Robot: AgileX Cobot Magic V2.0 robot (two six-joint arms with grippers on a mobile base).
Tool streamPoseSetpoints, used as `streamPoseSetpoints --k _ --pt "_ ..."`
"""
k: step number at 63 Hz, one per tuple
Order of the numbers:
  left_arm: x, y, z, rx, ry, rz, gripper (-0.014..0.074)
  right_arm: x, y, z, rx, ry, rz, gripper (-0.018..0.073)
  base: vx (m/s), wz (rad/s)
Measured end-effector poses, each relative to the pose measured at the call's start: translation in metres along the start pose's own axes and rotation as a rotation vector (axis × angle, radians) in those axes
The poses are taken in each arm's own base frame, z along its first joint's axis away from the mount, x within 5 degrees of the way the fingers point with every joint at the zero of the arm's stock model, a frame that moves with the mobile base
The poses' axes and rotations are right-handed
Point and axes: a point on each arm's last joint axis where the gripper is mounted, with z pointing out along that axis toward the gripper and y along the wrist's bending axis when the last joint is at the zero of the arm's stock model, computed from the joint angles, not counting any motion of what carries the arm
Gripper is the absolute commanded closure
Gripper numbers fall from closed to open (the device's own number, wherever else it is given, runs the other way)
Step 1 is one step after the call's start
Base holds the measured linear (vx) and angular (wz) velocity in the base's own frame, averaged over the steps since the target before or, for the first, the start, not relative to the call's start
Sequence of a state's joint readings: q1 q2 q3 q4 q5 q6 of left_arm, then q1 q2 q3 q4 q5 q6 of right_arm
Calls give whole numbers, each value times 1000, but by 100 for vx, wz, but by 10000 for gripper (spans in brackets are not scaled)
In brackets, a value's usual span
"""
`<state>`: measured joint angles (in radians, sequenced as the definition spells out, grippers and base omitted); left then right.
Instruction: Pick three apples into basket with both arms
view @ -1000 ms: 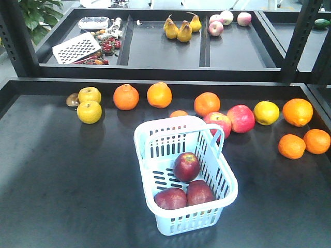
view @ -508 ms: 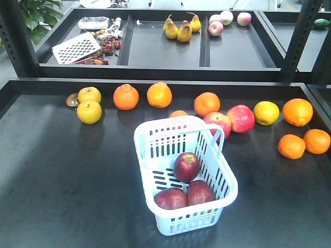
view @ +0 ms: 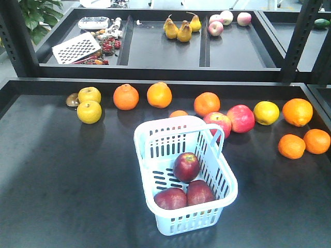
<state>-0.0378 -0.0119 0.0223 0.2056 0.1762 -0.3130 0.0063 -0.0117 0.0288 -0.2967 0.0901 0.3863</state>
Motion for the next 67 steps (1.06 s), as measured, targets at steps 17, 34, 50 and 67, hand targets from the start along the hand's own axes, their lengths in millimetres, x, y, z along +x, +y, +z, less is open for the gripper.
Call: streamPoseSetpoints --k 17,34,50,67 --pt "0 0 0 0 0 0 603 0 0 0 0 0 0 564 0 0" --pt "0 0 0 0 0 0 603 0 0 0 0 0 0 564 0 0" --pt "0 0 0 0 0 0 603 0 0 0 0 0 0 564 0 0" --pt "0 0 0 0 0 0 603 0 0 0 0 0 0 564 0 0"
